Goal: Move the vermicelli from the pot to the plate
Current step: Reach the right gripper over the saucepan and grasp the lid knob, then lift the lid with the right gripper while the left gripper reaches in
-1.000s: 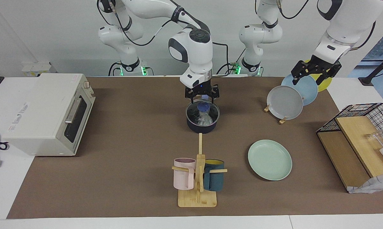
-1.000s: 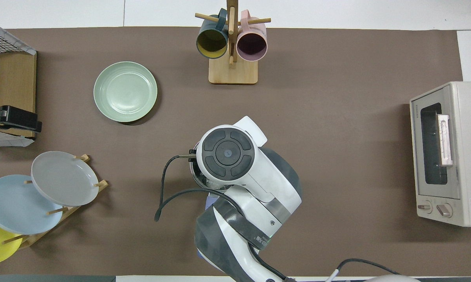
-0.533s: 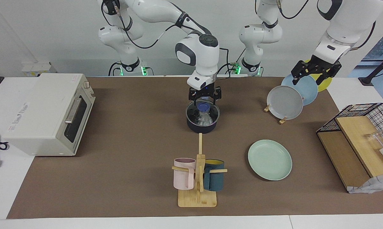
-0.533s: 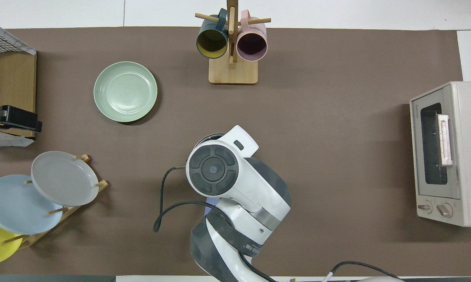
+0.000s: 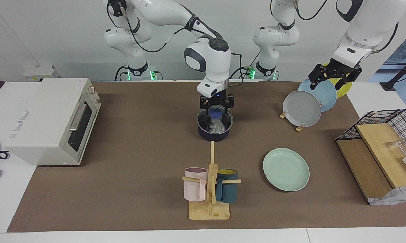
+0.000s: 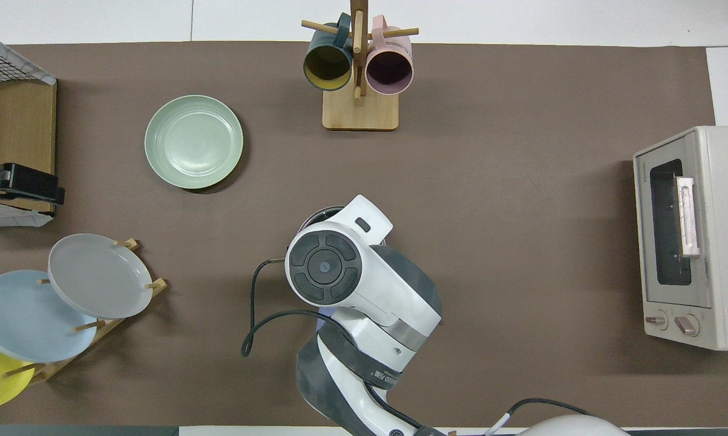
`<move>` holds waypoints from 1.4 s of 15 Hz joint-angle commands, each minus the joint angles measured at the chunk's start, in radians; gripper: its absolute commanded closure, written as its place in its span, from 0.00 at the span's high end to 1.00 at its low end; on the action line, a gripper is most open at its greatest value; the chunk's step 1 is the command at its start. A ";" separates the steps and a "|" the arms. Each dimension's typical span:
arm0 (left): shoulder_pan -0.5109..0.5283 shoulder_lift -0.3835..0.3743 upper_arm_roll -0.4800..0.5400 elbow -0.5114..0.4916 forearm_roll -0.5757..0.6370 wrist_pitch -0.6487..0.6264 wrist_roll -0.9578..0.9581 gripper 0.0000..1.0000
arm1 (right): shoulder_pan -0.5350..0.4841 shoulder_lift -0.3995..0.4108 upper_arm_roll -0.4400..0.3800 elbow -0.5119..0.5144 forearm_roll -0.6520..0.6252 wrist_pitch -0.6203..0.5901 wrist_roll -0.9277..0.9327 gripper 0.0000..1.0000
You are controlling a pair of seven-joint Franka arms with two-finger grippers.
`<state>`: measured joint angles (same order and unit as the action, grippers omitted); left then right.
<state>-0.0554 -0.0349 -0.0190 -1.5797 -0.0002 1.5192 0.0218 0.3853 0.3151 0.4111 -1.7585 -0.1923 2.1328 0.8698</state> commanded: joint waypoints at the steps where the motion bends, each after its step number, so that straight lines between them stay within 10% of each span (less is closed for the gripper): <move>1: 0.019 -0.014 -0.010 -0.020 -0.012 0.015 -0.005 1.00 | -0.017 -0.005 0.012 -0.032 -0.024 0.029 -0.012 0.84; 8: 0.019 -0.014 -0.010 -0.020 -0.012 0.015 -0.005 1.00 | -0.019 -0.005 0.011 -0.027 -0.024 0.027 -0.020 0.49; 21: -0.023 -0.017 -0.016 -0.029 -0.014 0.032 -0.011 1.00 | -0.222 -0.062 -0.012 0.122 -0.009 -0.238 -0.447 0.45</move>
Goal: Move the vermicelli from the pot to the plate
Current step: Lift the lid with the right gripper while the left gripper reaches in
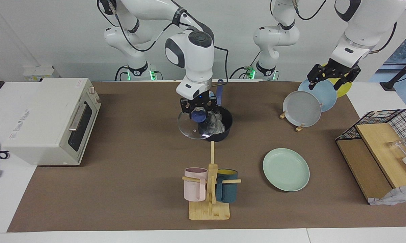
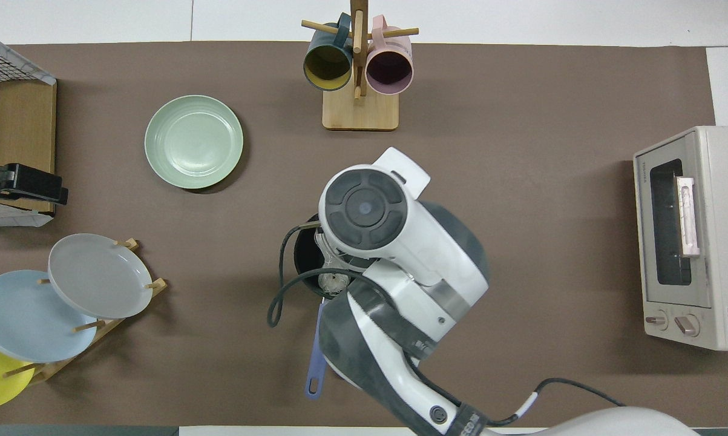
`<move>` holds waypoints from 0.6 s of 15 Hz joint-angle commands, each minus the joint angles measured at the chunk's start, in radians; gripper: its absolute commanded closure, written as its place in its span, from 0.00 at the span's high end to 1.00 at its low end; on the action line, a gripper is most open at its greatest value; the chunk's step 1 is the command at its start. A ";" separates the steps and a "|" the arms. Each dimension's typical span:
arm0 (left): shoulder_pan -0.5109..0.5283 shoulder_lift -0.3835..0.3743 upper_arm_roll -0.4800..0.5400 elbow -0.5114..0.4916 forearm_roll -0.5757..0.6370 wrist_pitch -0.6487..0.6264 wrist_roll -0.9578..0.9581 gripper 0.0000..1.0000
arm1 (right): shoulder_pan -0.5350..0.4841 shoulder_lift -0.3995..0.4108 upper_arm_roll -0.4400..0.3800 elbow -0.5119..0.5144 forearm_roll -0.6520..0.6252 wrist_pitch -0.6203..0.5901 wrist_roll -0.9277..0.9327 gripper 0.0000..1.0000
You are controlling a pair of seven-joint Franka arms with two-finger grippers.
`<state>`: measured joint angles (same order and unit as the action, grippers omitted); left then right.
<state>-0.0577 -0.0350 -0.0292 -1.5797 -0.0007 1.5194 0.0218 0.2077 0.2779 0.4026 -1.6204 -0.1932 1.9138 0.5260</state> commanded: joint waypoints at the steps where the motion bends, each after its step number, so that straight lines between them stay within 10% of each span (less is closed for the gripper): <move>1: -0.065 -0.019 -0.006 -0.039 -0.013 0.044 -0.019 1.00 | -0.059 -0.026 -0.036 -0.018 -0.003 -0.036 -0.171 0.45; 9: -0.411 0.010 -0.009 -0.262 -0.099 0.318 -0.253 1.00 | -0.097 -0.121 -0.316 -0.237 0.107 0.019 -0.561 0.45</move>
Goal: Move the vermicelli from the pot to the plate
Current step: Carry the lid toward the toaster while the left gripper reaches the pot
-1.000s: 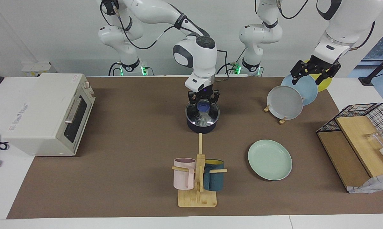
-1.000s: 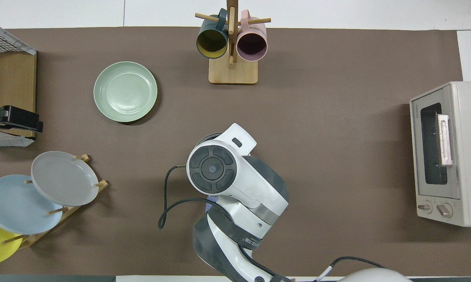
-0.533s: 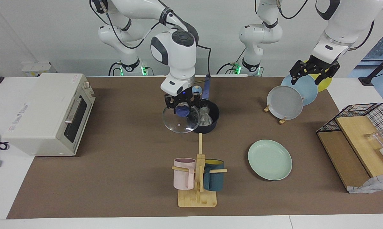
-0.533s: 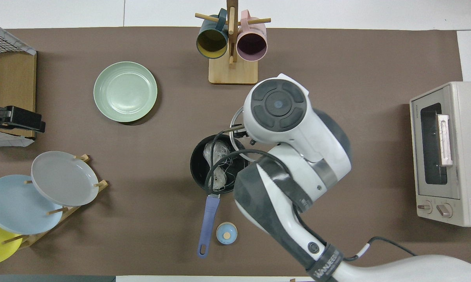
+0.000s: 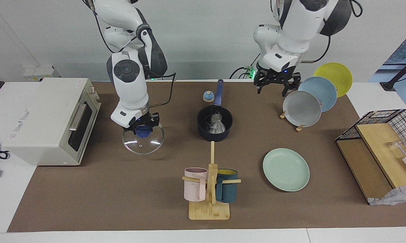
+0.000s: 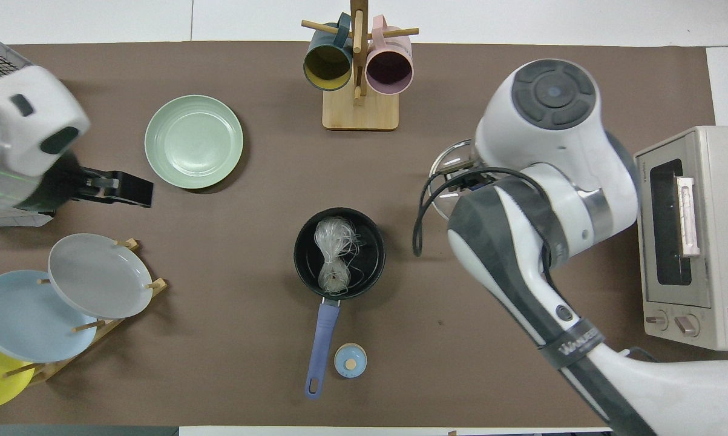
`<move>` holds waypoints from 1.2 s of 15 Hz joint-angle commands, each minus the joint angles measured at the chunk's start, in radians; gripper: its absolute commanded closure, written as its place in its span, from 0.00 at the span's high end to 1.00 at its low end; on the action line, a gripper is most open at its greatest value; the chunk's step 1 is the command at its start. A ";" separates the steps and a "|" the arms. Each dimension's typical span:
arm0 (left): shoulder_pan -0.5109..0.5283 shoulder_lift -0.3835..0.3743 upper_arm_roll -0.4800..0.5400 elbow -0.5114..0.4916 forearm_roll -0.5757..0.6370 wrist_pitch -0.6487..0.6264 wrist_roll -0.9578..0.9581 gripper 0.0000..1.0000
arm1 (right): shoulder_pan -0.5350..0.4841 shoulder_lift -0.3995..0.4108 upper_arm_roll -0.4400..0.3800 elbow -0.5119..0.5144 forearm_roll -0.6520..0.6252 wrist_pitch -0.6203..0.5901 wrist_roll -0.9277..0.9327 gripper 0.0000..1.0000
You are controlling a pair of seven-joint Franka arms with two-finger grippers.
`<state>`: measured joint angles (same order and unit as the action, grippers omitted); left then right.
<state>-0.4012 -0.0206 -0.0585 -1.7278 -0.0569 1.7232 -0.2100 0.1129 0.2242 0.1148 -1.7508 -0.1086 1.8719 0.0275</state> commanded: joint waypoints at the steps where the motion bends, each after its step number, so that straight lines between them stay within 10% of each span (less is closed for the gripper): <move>1: -0.120 0.004 0.020 -0.166 -0.044 0.166 -0.023 1.00 | -0.004 -0.084 -0.056 -0.151 0.027 0.111 -0.093 0.45; 6: -0.249 0.140 0.019 -0.245 -0.049 0.364 -0.066 1.00 | -0.010 -0.147 -0.106 -0.380 0.056 0.360 -0.130 0.46; 18: -0.310 0.298 0.022 -0.279 -0.051 0.559 -0.189 1.00 | -0.016 -0.175 -0.110 -0.521 0.116 0.489 -0.126 0.51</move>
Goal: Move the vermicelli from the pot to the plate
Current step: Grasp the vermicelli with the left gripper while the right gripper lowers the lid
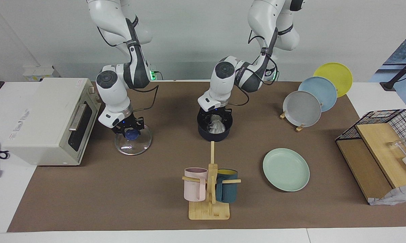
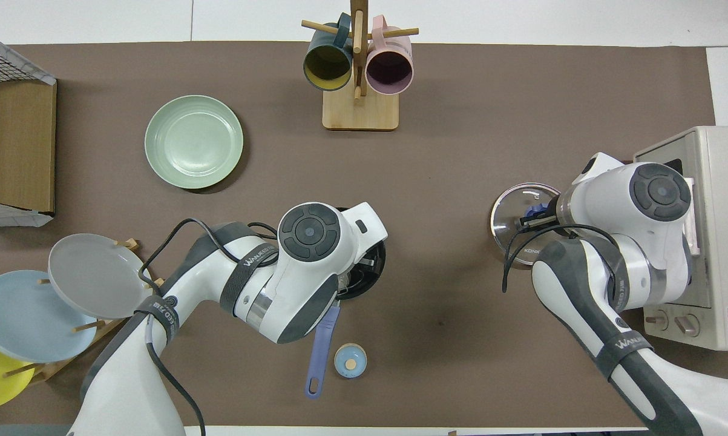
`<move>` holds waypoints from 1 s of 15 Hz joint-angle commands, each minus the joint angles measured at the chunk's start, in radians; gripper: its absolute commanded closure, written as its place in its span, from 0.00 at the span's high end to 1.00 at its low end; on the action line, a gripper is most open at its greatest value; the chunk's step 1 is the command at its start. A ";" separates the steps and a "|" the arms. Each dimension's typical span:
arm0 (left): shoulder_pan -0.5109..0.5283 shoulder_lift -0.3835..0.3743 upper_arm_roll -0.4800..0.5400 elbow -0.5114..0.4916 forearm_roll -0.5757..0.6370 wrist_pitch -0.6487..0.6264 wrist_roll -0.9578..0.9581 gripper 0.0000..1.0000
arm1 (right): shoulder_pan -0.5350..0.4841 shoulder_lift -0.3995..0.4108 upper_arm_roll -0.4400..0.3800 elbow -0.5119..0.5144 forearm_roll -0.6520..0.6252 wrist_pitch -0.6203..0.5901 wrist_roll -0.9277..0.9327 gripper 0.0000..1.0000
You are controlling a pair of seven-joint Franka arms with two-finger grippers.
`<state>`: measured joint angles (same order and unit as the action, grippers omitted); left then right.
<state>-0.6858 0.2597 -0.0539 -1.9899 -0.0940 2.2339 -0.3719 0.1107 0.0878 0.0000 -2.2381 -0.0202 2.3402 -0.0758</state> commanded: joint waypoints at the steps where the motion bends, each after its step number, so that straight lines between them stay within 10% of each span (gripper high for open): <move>1: -0.027 0.019 0.017 -0.017 -0.013 0.053 -0.027 1.00 | -0.014 -0.037 0.006 -0.040 0.040 0.021 -0.022 0.53; 4: -0.027 0.023 0.019 -0.017 -0.013 0.055 -0.027 0.99 | -0.014 -0.037 0.005 -0.046 0.046 0.022 -0.024 0.66; 6: -0.026 0.024 0.020 -0.017 -0.013 0.055 -0.027 0.55 | -0.014 -0.034 0.005 -0.035 0.046 0.021 -0.022 0.98; 8: -0.018 0.024 0.019 -0.015 -0.012 0.053 -0.022 0.00 | -0.014 -0.023 0.005 0.007 0.046 -0.005 -0.028 1.00; 15: 0.023 -0.054 0.025 0.083 -0.012 -0.156 -0.007 0.00 | -0.013 -0.017 -0.003 0.366 0.043 -0.440 -0.021 1.00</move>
<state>-0.6855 0.2729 -0.0351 -1.9522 -0.0941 2.2081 -0.3905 0.1106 0.0687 -0.0022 -1.9880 -0.0024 2.0223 -0.0758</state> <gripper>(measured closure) 0.758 0.000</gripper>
